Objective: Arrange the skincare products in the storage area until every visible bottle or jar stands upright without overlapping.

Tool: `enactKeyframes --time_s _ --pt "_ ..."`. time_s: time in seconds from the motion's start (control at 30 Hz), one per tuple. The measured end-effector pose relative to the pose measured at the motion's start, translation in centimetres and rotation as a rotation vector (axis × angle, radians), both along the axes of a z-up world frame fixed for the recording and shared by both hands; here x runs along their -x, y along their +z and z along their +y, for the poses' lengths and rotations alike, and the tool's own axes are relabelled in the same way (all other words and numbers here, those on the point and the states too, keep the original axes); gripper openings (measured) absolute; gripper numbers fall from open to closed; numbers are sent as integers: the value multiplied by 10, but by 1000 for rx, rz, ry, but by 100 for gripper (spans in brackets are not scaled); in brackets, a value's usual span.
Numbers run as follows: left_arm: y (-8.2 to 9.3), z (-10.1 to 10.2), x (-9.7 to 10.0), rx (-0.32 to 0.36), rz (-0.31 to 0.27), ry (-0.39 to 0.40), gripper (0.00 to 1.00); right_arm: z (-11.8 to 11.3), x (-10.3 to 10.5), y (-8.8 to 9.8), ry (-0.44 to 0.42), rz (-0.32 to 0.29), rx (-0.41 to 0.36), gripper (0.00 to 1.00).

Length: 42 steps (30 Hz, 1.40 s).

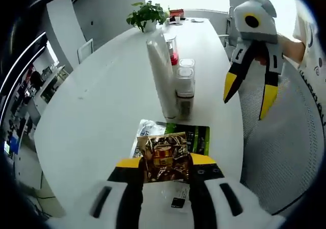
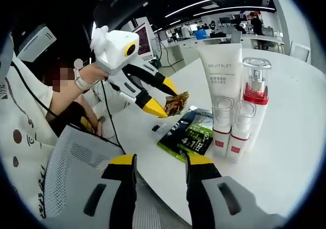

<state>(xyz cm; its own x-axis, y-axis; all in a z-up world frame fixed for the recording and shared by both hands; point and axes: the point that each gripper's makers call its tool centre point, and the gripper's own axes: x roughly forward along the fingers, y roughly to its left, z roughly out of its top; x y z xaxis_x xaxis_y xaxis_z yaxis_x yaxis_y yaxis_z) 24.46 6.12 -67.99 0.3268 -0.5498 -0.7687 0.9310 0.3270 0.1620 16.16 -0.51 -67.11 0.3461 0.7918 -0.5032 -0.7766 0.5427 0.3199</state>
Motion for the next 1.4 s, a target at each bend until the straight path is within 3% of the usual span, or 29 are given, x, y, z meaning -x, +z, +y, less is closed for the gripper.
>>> enactKeyframes --time_s 0.27,1.03,1.4 --pt "15 -12 17 18 -34 -33 31 0 -1 5 -7 0 -29 34" --pt "25 -40 63 21 -60 -140 31 4 -13 18 -38 23 -123 29" --pt "31 -46 67 22 -105 -161 31 8 -15 16 -68 107 -213 22"
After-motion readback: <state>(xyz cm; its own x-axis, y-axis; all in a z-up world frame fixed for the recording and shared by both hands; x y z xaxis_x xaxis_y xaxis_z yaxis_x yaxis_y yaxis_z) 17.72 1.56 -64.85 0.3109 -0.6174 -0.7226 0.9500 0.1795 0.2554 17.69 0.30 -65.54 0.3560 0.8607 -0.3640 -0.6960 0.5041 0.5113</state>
